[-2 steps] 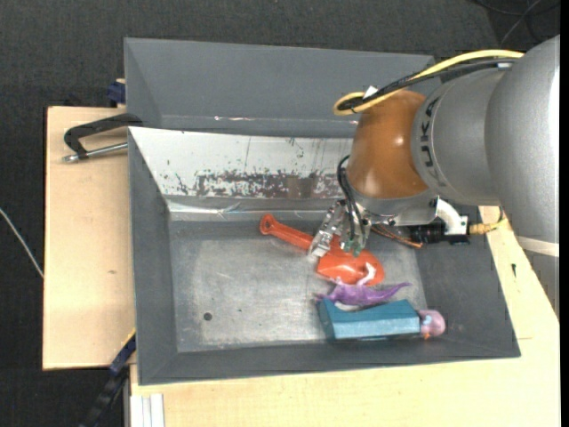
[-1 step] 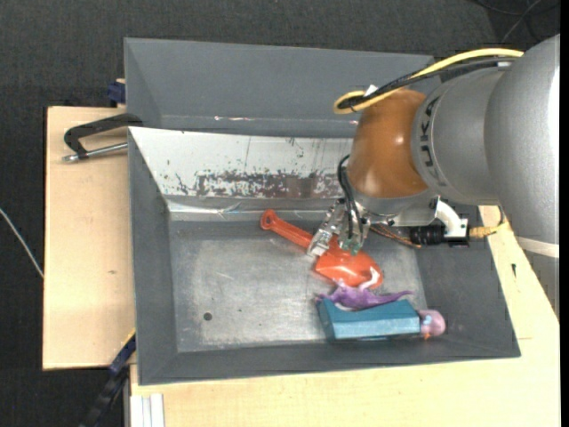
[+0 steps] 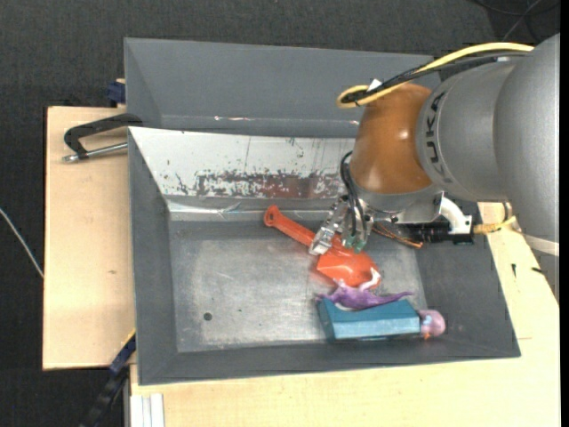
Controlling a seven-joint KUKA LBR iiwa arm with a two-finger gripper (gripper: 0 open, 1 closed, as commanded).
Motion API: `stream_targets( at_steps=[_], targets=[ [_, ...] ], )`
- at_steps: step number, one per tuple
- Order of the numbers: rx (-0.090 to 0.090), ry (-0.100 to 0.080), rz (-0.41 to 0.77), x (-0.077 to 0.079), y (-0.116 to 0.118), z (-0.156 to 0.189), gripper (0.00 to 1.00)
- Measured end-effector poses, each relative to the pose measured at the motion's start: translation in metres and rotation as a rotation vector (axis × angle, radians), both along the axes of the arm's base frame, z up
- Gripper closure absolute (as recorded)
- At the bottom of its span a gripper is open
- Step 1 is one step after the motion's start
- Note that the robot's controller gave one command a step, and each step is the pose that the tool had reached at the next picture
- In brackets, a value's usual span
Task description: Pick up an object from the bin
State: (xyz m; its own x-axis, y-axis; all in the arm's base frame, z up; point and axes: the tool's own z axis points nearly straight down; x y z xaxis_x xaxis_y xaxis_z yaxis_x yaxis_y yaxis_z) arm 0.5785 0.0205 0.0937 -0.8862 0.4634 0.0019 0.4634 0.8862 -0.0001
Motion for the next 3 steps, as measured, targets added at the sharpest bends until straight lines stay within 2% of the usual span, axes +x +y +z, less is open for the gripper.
stream_targets(
  at_steps=[3],
  targets=[
    [0.0, -0.005, 0.011, 0.001, 0.0, 0.056, 1.0]
  ],
)
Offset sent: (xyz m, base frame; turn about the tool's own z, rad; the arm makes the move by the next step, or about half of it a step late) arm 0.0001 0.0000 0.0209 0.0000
